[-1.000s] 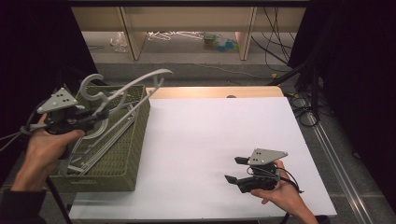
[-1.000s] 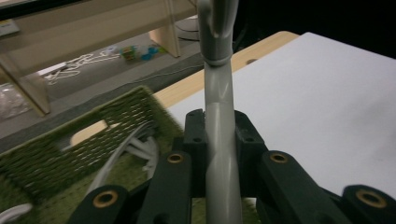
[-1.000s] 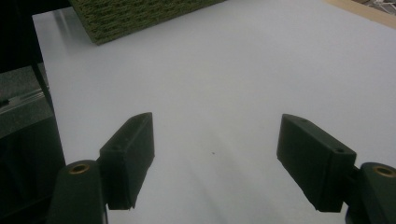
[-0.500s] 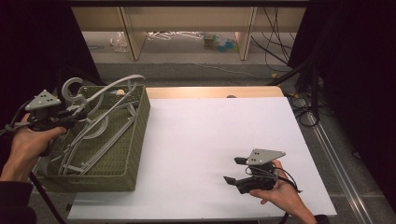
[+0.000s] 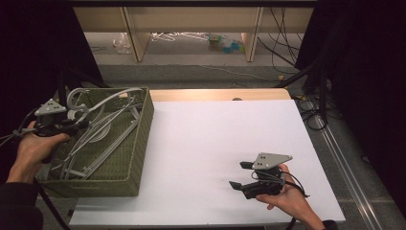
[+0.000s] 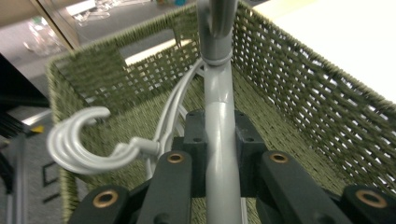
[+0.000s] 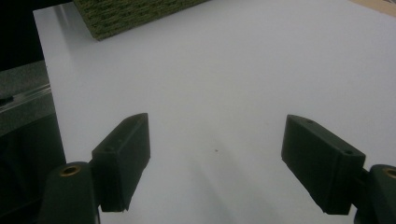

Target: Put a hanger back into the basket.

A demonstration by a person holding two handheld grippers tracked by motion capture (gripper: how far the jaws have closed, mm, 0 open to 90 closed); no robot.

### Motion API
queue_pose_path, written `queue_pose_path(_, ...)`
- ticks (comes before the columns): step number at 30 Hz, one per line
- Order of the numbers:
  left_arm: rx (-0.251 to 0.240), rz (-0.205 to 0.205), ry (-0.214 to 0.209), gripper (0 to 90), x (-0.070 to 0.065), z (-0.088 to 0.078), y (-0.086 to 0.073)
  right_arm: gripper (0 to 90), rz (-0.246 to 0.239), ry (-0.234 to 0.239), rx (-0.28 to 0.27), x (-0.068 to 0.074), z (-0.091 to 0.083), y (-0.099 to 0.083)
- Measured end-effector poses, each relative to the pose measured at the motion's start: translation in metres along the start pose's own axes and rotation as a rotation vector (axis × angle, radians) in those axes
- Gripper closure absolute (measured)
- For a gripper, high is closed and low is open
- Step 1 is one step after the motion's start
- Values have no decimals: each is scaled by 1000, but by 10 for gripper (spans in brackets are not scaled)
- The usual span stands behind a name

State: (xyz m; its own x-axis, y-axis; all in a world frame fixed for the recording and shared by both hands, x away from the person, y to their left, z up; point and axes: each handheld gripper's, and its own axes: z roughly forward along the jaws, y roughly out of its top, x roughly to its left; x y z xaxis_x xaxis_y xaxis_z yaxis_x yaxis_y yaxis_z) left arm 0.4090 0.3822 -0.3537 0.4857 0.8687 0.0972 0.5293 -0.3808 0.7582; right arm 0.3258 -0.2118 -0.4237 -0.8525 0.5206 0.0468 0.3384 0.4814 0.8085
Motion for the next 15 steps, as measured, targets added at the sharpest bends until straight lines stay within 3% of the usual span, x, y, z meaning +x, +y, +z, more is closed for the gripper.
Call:
queue_pose_path(3,19,-6,-17,787,-2,9,-2,245,6,0,7,-1,1,-1)
queue_pose_path(5,-4,-60,-24,787,-9,17,-2,241,9,1,10,-1,1,-1)
queue_pose_path(6,37,-27,-32,787,-7,17,-2,237,8,2,12,-1,1,-1)
queue_pose_path(7,26,-54,-31,786,-10,22,-3,233,8,1,11,-1,1,-1)
queue_pose_path(8,50,-40,-30,786,-9,24,-4,230,7,0,8,-1,1,-1)
queue_pose_path(10,41,-94,-33,786,-11,32,-7,224,4,3,4,0,1,-1)
queue_pose_path(12,83,-88,-45,786,-7,37,-11,216,3,-3,-6,0,1,0)
queue_pose_path(15,114,-118,-34,784,-5,47,-20,214,9,-1,2,-1,1,-1)
